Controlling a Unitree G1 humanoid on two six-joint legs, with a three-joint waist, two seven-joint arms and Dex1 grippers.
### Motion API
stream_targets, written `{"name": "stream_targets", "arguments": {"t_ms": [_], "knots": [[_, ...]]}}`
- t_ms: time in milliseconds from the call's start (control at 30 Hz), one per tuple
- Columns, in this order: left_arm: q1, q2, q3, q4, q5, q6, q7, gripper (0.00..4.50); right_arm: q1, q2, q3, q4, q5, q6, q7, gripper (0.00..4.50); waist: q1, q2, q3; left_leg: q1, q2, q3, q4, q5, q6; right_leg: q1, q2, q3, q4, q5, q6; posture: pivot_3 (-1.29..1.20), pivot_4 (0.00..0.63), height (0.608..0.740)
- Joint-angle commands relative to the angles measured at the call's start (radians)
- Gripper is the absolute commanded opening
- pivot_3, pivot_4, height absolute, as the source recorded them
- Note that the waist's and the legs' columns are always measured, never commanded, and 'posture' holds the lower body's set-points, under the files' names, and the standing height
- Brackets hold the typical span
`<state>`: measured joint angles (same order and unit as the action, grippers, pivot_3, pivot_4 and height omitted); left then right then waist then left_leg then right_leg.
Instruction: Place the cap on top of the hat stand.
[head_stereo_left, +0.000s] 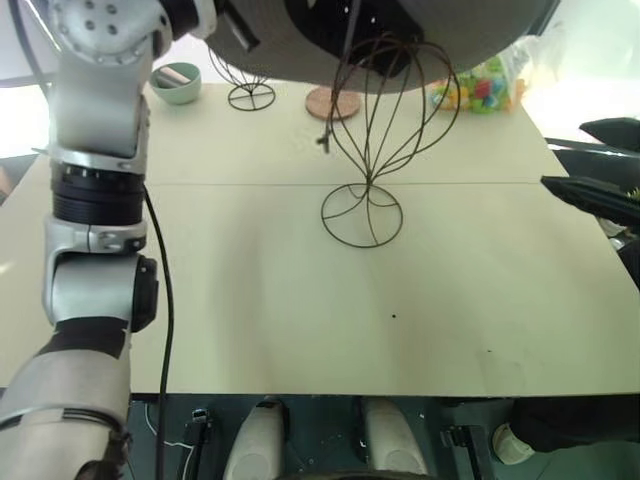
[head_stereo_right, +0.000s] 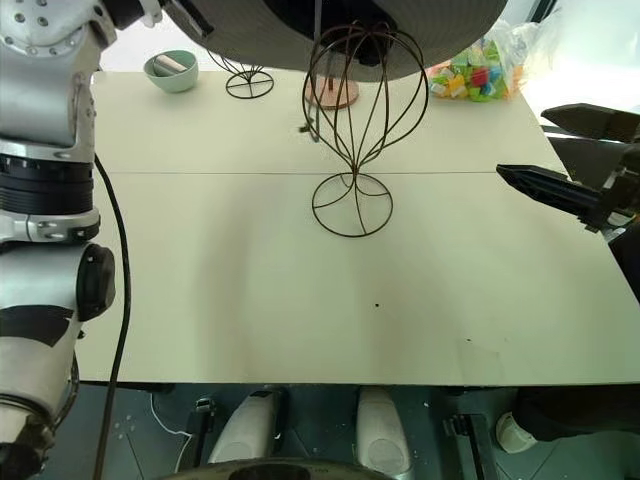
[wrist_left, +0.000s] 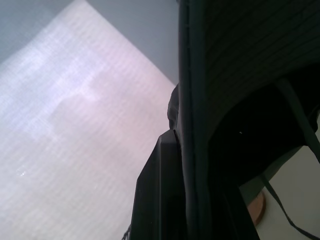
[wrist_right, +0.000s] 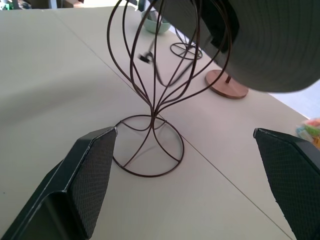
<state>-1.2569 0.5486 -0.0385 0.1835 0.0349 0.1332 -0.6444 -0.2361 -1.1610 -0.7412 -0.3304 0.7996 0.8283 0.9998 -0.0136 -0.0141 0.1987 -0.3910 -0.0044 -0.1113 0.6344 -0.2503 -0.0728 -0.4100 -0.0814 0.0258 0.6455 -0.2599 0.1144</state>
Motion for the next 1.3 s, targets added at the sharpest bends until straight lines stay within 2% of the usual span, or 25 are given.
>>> {"name": "stream_targets", "arguments": {"t_ms": [33,167,367,600,767,833,933,1133,1300], "knots": [[0.030,-0.005,0.019,-0.075,0.009,-0.096,0.048,0.05,0.025,0.001,-0.068,-0.017,-0.006,0.001,-0.010,4.50,0.000,0.000,0.000,0.000,0.000,0.000,0.000,0.000,0.000,0.000,0.000,0.000,0.000,0.000,0.000,0.00,0.150,0.740],[0.029,-0.017,0.026,-0.034,0.022,-0.106,0.092,0.05,0.039,-0.001,-0.070,-0.002,-0.015,-0.008,-0.024,4.50,-0.002,0.000,0.000,0.000,0.000,0.000,0.001,0.000,0.000,0.000,0.000,0.000,0.001,0.000,0.000,0.00,0.150,0.740],[-0.021,-0.073,0.034,0.045,-0.019,-0.225,0.106,0.05,0.013,-0.012,-0.052,0.022,-0.013,-0.010,-0.047,4.50,0.000,0.000,0.000,-0.001,0.000,0.000,0.002,0.000,0.000,0.000,0.000,0.000,0.000,0.000,0.000,0.00,0.150,0.740],[0.123,-0.057,0.006,0.053,0.011,-0.526,0.076,0.05,0.089,-0.017,-0.145,0.015,-0.028,0.028,-0.021,4.50,0.000,0.000,0.000,0.000,0.000,0.000,0.002,0.000,0.000,0.001,0.000,0.000,0.001,0.000,0.000,0.00,0.150,0.740],[0.234,0.003,-0.015,0.108,0.141,-0.856,0.141,0.05,0.183,-0.019,-0.265,0.032,-0.067,0.053,0.033,4.50,0.002,0.000,0.000,0.000,0.000,0.000,0.002,0.000,0.000,0.001,0.000,0.000,0.001,0.000,0.000,0.00,0.150,0.740],[0.278,0.042,-0.010,0.143,0.250,-1.055,0.213,0.05,0.220,-0.019,-0.327,0.044,-0.078,0.070,0.055,4.50,0.001,0.000,0.000,0.000,0.000,0.000,0.002,0.000,0.000,0.001,0.000,0.000,0.000,0.000,0.000,0.00,0.150,0.740],[0.311,0.071,-0.002,0.203,0.404,-1.234,0.333,0.05,0.257,-0.020,-0.389,0.057,-0.093,0.088,0.072,4.50,0.003,0.000,0.000,0.000,0.000,0.000,0.002,0.000,0.000,0.001,0.000,0.000,0.000,0.000,0.000,0.00,0.150,0.740],[0.365,0.087,-0.038,0.302,0.632,-1.341,0.515,0.05,0.260,-0.027,-0.438,0.058,-0.080,0.117,0.074,4.50,0.003,0.000,-0.001,0.001,0.000,0.001,0.003,0.000,0.000,0.003,0.000,0.000,0.000,0.000,0.000,0.00,0.150,0.740],[0.387,0.079,-0.082,0.379,0.705,-1.320,0.610,0.05,0.244,-0.030,-0.421,0.044,-0.072,0.121,0.068,4.50,0.005,0.000,-0.001,0.001,0.000,0.001,0.003,0.000,0.000,0.003,0.000,0.000,0.000,0.000,0.000,0.00,0.150,0.740]]}}
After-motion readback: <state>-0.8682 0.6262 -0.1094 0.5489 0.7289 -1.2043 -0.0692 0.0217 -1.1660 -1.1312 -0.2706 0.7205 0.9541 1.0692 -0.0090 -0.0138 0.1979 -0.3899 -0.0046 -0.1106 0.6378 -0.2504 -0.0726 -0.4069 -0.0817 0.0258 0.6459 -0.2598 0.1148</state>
